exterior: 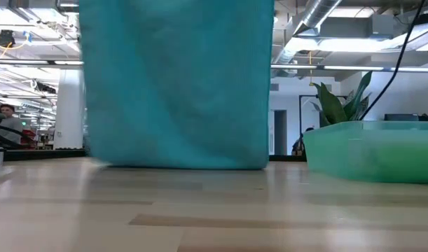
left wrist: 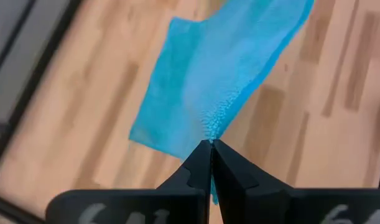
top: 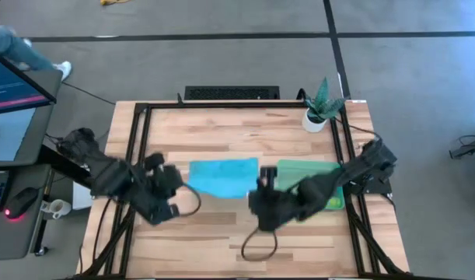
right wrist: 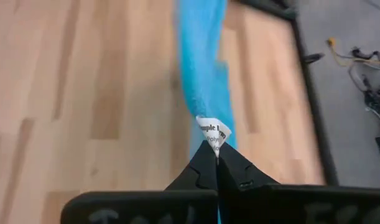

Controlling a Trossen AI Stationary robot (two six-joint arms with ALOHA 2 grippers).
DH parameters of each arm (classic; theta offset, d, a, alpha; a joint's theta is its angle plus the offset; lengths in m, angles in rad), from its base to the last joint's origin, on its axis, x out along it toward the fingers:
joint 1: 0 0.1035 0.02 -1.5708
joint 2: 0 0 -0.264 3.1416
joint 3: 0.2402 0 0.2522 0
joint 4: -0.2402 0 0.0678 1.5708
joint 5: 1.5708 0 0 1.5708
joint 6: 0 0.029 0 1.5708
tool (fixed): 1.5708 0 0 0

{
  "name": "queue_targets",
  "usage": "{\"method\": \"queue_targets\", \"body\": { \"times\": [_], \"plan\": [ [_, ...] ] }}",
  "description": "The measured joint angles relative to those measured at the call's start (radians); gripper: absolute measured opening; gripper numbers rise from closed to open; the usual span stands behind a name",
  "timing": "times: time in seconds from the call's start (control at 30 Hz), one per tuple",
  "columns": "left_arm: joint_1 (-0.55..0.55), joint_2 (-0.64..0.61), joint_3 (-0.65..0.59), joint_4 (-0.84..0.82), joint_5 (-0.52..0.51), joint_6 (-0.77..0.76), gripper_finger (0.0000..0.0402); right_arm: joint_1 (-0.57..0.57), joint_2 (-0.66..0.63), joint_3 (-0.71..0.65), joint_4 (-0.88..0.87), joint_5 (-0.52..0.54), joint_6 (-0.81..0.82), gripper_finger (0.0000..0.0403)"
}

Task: Roll microfiber towels into tight, uniform cylinder then place into a basket
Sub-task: Fold the blue towel

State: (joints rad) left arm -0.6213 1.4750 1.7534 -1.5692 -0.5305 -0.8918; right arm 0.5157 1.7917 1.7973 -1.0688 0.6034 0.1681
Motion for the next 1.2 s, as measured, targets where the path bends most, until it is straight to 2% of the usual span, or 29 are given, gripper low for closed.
{"method": "queue_targets", "body": {
  "times": [0.13,0.27,0.4,0.73,1.0,1.2],
  "plan": [
    [-0.101,0.0,-0.128,0.024,0.019,-0.17,0.0002,0.069,0.088,0.001,-0.004,0.003,0.076,0.0006],
    [-0.174,0.0,-0.264,0.129,0.049,-0.314,0.0002,0.119,0.166,0.002,0.006,0.01,0.155,0.0004],
    [-0.221,0.0,-0.396,0.32,0.093,-0.351,0.0002,0.16,0.243,0.002,0.026,0.028,0.228,0.0005],
    [-0.262,0.0,-0.648,0.751,0.087,-0.417,0.0002,0.193,0.4,0.004,0.106,0.007,0.334,0.0006],
    [-0.269,0.0,-0.777,0.811,0.099,-0.591,0.0002,0.163,0.445,0.001,0.048,0.031,0.354,0.0005],
    [-0.249,0.0,-0.798,0.777,0.08,-0.642,0.0002,0.095,0.46,-0.005,0.023,0.062,0.354,0.0007]
  ]
}}
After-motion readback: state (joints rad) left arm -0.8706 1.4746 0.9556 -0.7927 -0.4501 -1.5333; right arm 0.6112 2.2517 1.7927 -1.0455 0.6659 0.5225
